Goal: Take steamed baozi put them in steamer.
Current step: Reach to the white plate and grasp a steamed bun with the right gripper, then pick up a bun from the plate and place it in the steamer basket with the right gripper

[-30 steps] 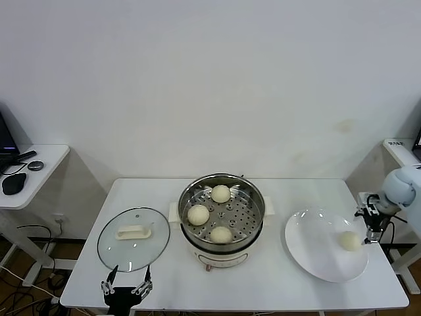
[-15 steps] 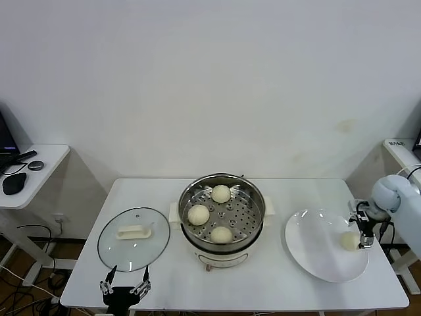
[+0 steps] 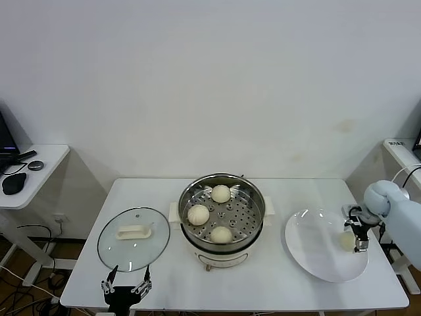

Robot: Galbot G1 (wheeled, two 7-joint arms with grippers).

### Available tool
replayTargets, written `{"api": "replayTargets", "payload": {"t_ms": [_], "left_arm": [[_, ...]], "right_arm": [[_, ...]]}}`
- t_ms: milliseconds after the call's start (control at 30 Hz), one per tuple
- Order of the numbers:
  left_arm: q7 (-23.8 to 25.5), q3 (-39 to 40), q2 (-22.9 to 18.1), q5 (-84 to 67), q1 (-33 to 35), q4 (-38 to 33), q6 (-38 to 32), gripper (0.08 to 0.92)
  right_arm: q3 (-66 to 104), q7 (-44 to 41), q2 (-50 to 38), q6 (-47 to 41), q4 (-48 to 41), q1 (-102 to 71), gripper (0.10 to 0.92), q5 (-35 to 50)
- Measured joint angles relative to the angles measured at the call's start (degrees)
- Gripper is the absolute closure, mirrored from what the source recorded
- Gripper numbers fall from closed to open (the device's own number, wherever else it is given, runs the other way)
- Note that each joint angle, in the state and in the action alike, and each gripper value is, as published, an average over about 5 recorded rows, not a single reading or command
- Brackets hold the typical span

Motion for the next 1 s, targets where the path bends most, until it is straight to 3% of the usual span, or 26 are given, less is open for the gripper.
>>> {"api": "replayTargets", "payload": {"t_ms": [333,633,1000], "left_arm": [[0.0,0.0,0.0,0.0,-0.4,0.6,0.0,0.177],[0.1,0.4,-0.2,0.2,-1.3,1.3,0.0,0.177],[-0.6,1.4,0.2,1.4,-3.5,3.0,-0.1,0.177]], "right_arm": [[-0.2,1.0,0.4,-1.0,-0.8,-0.1,0.21,-0.2],[-0.4,1.3,0.2,-1.9,-0.9,0.1,0.407,0.2],[-5.1,-0.4,-2.7,-5.6,2.6,5.5,0.481,7.1]]}}
